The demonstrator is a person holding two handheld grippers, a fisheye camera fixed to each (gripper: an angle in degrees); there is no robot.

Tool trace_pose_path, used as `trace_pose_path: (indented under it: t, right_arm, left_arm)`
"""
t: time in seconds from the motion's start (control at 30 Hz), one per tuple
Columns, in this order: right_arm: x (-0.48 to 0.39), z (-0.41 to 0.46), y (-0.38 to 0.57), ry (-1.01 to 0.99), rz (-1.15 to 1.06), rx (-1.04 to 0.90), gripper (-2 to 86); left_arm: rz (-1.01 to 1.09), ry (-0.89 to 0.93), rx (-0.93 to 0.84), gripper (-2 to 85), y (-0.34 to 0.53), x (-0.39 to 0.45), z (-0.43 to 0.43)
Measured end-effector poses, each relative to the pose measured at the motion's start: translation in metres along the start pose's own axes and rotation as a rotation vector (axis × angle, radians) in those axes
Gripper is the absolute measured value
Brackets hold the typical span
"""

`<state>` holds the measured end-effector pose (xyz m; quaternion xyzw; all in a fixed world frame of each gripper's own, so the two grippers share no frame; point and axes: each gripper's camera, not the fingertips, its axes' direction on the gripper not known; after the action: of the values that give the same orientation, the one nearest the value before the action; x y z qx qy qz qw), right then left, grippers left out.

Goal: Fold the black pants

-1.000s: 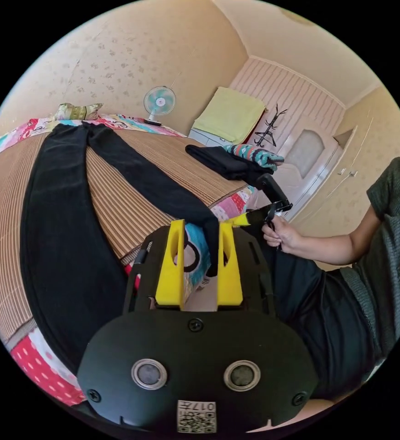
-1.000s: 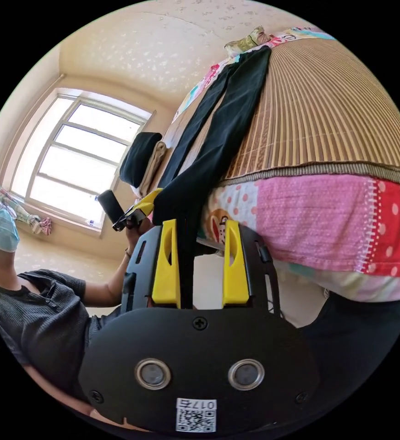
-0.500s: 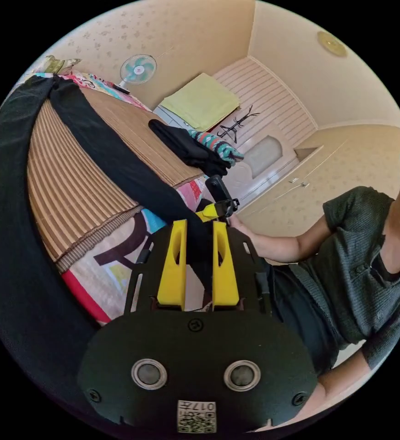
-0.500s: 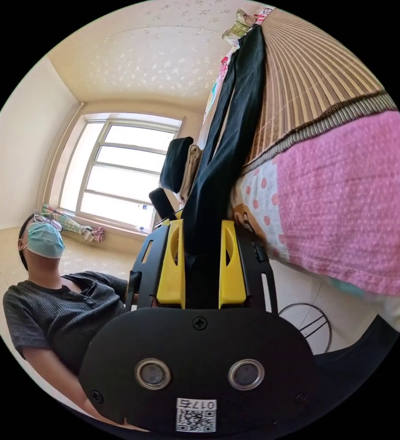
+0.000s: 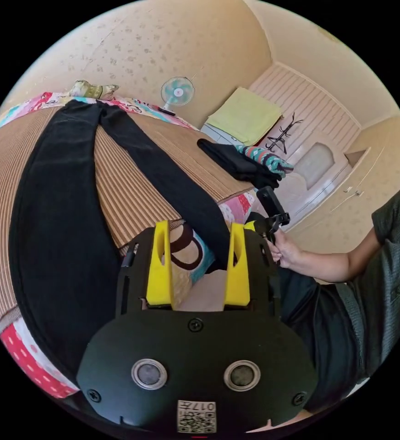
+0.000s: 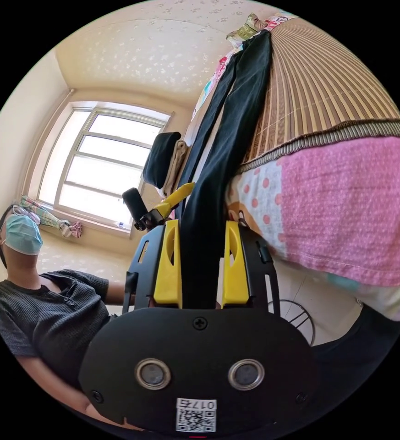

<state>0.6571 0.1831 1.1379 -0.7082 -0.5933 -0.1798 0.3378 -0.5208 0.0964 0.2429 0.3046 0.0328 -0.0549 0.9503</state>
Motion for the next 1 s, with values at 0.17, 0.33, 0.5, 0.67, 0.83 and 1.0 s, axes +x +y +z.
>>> trace_pose_path:
  t: [0.17,0.33,0.5,0.67,0.83,1.0]
  right_arm:
    - [-0.003,0.004,-0.003,-0.027,-0.02,-0.013,16.0]
    - [-0.006,-0.004,0.001,0.023,-0.027,0.038,16.8]
    - [0.011,0.017,0.002,-0.03,-0.028,0.026,16.8]
    - [0.043,0.062,0.003,-0.03,0.049,-0.024,10.0]
    - [0.058,0.088,0.011,0.036,0.098,-0.034,3.7]
    - [0.038,0.101,0.023,0.157,0.024,-0.034,2.5]
  left_arm:
    - [0.006,-0.016,-0.083,13.9,-0.009,0.024,0.035]
    - [-0.036,0.294,-0.07,4.1,-0.002,0.004,0.042]
    - [-0.141,0.722,0.063,4.1,0.012,-0.041,0.041]
    - [-0.086,0.181,-0.179,4.7,0.01,0.007,0.057]
    - [0.045,0.03,-0.231,7.9,0.011,0.057,0.073]
    - [-0.006,0.007,0.068,11.6,0.025,0.069,0.029]
